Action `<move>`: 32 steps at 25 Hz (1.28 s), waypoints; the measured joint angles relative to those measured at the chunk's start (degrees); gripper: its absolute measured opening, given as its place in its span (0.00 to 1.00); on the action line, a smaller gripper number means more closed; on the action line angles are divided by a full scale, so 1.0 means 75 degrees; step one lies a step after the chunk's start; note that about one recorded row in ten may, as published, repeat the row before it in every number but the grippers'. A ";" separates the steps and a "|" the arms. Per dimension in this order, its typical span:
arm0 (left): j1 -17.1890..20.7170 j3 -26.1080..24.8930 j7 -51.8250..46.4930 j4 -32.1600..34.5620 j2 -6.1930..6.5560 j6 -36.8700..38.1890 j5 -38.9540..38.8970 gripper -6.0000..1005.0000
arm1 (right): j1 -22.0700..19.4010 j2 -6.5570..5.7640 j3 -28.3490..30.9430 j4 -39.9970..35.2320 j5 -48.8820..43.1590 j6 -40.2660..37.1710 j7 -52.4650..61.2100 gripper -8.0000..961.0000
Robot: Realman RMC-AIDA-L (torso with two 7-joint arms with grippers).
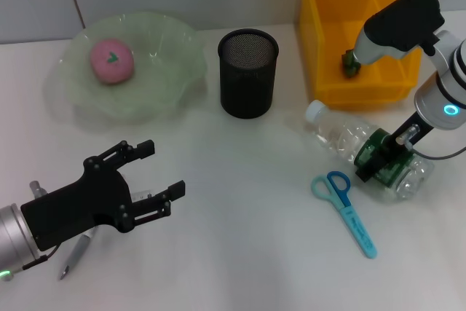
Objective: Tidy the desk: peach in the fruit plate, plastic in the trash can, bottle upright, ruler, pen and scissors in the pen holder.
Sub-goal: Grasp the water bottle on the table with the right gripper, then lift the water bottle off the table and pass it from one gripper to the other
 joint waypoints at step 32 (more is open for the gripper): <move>-0.0004 -0.0086 0.0017 0.0047 -0.0001 0.0227 -0.0016 0.86 | -0.1736 0.0005 0.0005 -0.2597 0.1577 -0.0851 -0.0463 0.81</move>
